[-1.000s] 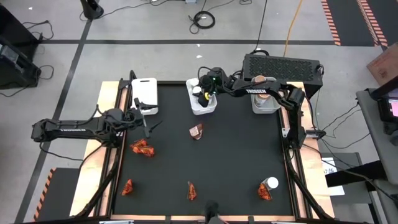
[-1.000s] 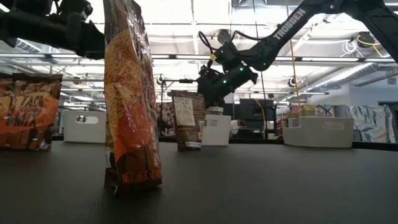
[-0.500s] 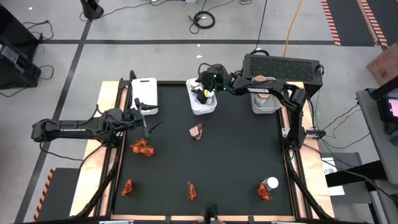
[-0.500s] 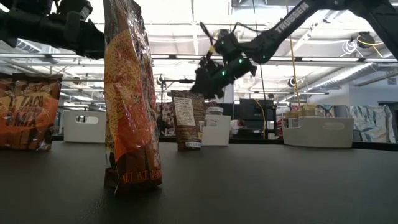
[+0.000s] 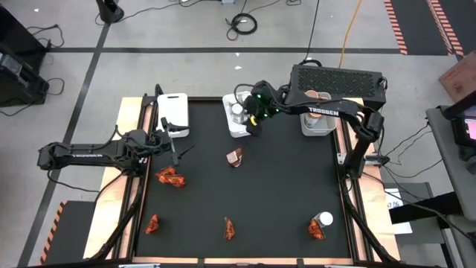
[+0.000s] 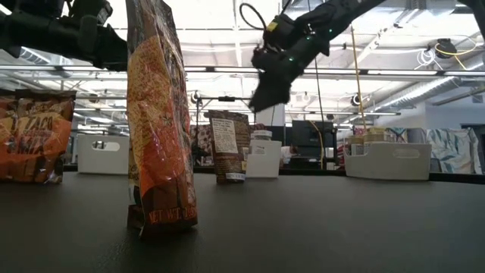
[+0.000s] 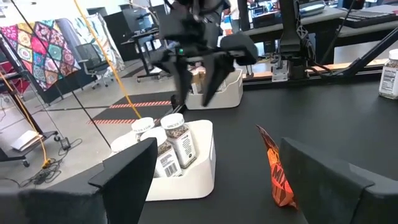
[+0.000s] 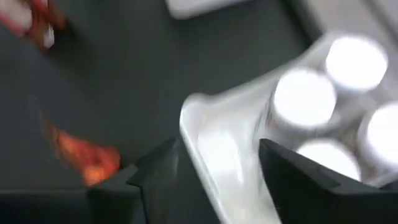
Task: Sort spices by type
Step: Adjust the white seasoning bottles, then put the white seasoning bottle into the right white bin
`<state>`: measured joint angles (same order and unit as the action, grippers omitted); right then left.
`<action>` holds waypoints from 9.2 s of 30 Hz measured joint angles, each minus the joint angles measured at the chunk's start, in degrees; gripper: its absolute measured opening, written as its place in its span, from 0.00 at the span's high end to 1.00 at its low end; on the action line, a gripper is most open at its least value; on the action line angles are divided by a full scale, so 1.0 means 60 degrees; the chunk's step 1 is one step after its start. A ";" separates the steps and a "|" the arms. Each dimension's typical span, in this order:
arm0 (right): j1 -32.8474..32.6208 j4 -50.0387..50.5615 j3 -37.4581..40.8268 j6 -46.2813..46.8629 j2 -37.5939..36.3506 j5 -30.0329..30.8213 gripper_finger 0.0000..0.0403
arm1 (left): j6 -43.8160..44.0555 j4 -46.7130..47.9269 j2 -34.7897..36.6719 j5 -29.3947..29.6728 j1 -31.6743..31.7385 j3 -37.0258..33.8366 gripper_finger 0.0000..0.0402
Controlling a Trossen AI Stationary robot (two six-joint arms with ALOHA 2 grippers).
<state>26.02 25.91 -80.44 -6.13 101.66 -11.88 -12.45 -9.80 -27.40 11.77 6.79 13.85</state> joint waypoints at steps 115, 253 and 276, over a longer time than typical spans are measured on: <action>-0.8271 0.7923 0.0029 1.7541 -0.2644 -0.3759 1.00 | -0.0537 -0.1753 -0.0926 -0.1878 0.0000 0.0004 0.16; -0.2038 0.7439 -0.2819 0.3871 -0.0830 0.2828 0.52 | -0.0248 -0.3268 -0.3544 -0.2769 -0.0004 0.0561 0.16; -0.0050 0.9306 -0.7763 -0.0375 0.4489 0.2022 0.52 | -0.0325 -0.3213 -0.3541 -0.2810 0.0000 0.0561 0.16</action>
<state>25.72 81.75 -127.02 -8.38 128.60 0.25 -14.39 -29.08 -48.64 -5.09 6.79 17.21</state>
